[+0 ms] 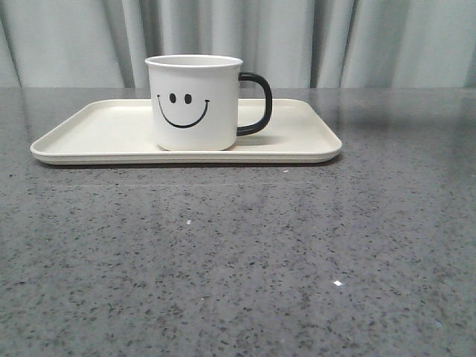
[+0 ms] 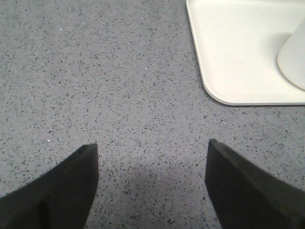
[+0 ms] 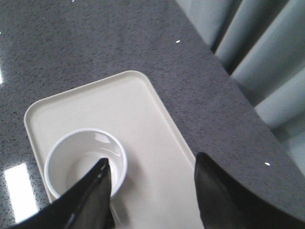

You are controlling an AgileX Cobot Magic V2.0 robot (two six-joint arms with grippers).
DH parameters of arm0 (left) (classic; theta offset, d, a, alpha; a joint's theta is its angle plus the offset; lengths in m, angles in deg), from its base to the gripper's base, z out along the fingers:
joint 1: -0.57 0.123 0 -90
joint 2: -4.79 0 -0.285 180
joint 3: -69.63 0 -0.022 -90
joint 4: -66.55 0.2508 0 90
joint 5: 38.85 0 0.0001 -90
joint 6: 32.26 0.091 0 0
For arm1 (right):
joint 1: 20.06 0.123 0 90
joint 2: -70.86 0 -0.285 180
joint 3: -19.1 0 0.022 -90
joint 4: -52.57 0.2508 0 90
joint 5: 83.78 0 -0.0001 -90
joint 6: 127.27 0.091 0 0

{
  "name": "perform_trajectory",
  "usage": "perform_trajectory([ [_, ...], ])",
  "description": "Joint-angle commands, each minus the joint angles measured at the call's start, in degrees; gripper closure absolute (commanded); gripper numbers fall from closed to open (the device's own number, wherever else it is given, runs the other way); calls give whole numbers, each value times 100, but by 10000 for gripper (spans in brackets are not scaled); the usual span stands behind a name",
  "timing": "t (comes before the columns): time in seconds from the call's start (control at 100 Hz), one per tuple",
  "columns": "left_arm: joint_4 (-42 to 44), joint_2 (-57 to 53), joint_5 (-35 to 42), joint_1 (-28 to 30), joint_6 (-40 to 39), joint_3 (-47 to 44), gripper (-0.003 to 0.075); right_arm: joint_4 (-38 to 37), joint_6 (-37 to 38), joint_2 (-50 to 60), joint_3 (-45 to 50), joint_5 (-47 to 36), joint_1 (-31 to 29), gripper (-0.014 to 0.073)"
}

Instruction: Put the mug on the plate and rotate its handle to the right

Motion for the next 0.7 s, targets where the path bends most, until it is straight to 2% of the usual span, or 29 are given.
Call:
perform_trajectory([
  [0.0, -61, -2, 444, 17, -49, 141, 258, 229, 80, 729, 228, -484, -197, 189],
  [0.34, -61, -2, 444, 17, -49, 141, 258, -424, 75, 2714, 3090, -1970, -744, 189],
  [0.54, -61, -2, 444, 17, -49, 141, 258, -424, 260, 3638, 4496, -2099, -915, 189],
  [0.69, -61, -2, 444, 17, -49, 141, 258, -434, 492, 4302, 5695, -2682, -1110, 189],
])
